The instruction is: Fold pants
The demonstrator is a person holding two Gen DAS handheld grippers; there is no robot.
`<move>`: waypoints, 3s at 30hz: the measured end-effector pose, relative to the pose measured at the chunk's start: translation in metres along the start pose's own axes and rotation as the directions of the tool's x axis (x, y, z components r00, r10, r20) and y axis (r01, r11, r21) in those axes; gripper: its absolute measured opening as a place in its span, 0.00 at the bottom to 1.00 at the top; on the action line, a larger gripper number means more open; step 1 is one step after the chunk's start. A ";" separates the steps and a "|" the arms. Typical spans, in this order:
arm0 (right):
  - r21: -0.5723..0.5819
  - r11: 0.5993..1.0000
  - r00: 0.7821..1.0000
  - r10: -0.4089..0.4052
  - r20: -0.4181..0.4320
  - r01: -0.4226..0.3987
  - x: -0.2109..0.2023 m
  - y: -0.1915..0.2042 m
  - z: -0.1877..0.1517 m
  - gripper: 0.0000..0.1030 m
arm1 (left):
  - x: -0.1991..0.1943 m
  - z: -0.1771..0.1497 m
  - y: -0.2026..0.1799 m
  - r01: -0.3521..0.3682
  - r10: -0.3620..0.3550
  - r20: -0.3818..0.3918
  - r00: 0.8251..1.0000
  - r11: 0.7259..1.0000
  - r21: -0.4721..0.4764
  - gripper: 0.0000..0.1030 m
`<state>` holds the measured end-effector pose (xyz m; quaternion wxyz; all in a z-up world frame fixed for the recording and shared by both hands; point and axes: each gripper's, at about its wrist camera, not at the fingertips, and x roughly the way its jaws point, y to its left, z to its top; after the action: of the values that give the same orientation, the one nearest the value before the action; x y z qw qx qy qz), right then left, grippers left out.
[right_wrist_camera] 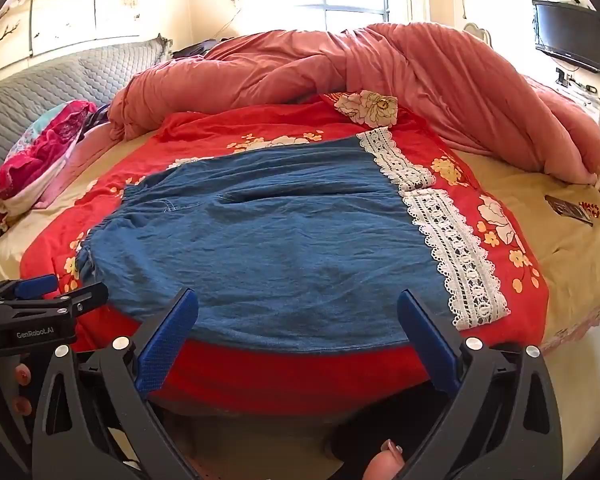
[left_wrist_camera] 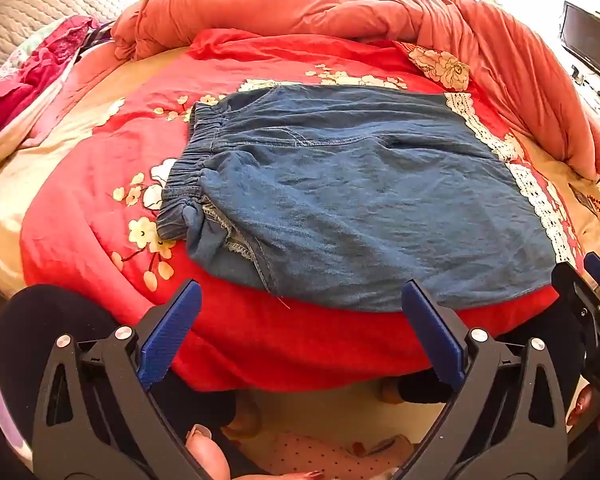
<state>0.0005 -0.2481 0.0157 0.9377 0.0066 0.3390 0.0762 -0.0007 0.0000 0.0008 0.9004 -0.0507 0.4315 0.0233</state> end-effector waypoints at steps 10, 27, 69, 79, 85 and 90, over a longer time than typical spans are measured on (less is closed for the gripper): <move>0.002 1.000 1.000 0.002 0.001 -0.002 0.000 0.001 0.000 0.96 | 0.004 0.002 -0.004 0.004 -0.004 -0.012 1.000 1.000 -0.001 0.92; 0.003 1.000 1.000 -0.007 0.004 0.007 -0.002 -0.002 0.000 0.96 | -0.003 0.001 -0.004 0.015 -0.015 -0.001 1.000 1.000 0.000 0.92; -0.020 1.000 1.000 0.003 -0.013 -0.004 0.016 0.005 0.008 0.96 | 0.006 0.015 -0.003 0.008 -0.008 -0.007 1.000 1.000 0.015 0.92; -0.062 0.998 0.999 0.014 -0.047 -0.017 0.050 0.010 0.029 0.96 | 0.023 0.044 0.007 0.021 -0.021 0.004 1.000 1.000 0.022 0.92; -0.079 0.994 0.996 0.066 -0.066 -0.071 0.073 0.014 0.054 0.96 | 0.040 0.073 0.013 0.016 -0.015 -0.019 1.000 0.998 0.058 0.92; -0.041 0.982 0.978 0.177 -0.113 -0.183 0.097 0.014 0.084 0.96 | 0.060 0.105 0.029 0.029 -0.027 -0.057 0.998 0.999 0.028 0.92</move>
<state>0.1255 -0.2168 0.0202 0.9068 0.0093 0.3857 0.1698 0.1158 0.0407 0.0172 0.8887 -0.0444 0.4562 0.0029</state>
